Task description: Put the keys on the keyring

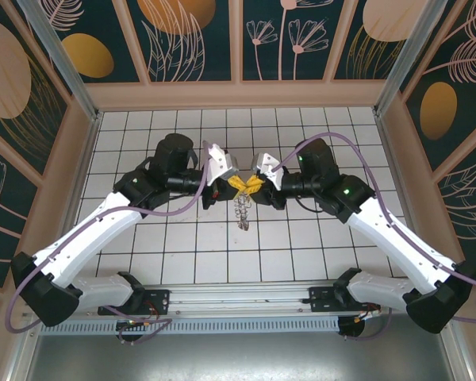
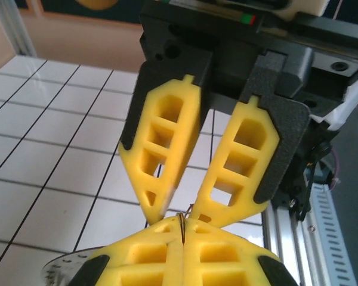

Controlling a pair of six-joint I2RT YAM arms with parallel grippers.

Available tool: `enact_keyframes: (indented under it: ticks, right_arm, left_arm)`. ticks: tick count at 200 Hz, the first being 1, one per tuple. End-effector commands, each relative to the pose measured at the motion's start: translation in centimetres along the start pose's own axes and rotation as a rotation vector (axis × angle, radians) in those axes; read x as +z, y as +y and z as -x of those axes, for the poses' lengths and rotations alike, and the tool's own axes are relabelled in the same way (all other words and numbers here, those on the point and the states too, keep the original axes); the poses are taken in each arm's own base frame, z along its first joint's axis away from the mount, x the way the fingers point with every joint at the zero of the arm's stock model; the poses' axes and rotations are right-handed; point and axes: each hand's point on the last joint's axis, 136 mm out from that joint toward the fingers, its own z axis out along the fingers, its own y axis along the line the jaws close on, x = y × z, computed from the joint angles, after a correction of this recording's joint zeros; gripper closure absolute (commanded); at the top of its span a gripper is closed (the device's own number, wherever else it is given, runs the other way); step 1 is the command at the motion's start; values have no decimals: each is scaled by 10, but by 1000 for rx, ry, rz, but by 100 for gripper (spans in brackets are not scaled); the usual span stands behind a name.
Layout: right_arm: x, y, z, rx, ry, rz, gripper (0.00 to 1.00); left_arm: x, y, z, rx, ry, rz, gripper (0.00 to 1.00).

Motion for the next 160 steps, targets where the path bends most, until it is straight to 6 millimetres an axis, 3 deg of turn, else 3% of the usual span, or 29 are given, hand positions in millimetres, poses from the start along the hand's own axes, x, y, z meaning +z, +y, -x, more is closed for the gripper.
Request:
enact_keyframes:
  ticks: [1,68,117,160]
  right_arm:
    - [-4,6,17,-23,-69,10,78]
    - [-10,11,23,-30,-120,18,80]
    - [-16,13,28,-45,-158,7,100]
    - [-21,-6,23,-75,-118,-121,100]
  left_arm:
    - [-14,-32,52,107,-226,-136,100]
    - [-27,-47,69,136,-386,-193,100]
    - [-29,-53,74,141,-439,-236,100]
    - [-15,-35,49,114,-282,-143,100]
